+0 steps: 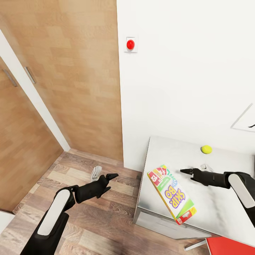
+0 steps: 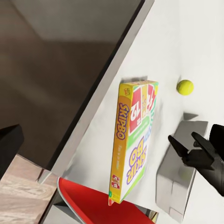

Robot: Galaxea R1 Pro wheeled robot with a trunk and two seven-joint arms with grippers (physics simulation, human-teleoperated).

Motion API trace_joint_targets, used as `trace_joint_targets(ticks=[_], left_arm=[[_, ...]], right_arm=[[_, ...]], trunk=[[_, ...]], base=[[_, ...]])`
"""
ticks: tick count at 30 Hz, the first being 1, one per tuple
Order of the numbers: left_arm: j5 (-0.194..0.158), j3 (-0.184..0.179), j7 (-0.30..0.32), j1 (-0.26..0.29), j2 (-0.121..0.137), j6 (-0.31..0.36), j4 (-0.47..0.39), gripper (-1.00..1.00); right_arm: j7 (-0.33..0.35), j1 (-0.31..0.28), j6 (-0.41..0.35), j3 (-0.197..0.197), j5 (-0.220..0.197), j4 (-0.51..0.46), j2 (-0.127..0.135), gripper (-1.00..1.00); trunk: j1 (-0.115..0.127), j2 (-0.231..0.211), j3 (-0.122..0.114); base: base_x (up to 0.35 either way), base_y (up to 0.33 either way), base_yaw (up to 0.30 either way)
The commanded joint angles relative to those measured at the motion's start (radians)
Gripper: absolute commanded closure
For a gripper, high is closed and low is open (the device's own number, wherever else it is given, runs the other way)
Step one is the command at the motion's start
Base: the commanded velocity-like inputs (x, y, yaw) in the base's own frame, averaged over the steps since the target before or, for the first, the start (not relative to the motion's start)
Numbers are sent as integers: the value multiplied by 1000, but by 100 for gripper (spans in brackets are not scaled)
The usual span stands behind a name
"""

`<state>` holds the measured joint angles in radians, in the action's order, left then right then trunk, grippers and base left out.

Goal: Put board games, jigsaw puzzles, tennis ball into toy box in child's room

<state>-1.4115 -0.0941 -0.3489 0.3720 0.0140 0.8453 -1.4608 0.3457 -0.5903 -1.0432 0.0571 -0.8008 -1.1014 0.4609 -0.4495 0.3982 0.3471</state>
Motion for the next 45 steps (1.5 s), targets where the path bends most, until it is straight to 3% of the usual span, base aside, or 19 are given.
trace_joint_targets(ticks=[1,18,45], left_arm=[[-11,-1,-10,1,1,0,-1,-100],[-11,-1,-10,1,2,0,-1,-100],[-11,-1,-10,1,3,0,-1,-100]], right_arm=[[10,-1,-4,1,9,0,0,-100],[9,-1,-4,-1,12,82,-19,-100],[10,1,-4,-2,11,105,-24,-100]], trunk=[[-1,2,2],[-1,2,2],[-1,2,2]], base=[[0,0,0],[0,0,0],[0,0,0]])
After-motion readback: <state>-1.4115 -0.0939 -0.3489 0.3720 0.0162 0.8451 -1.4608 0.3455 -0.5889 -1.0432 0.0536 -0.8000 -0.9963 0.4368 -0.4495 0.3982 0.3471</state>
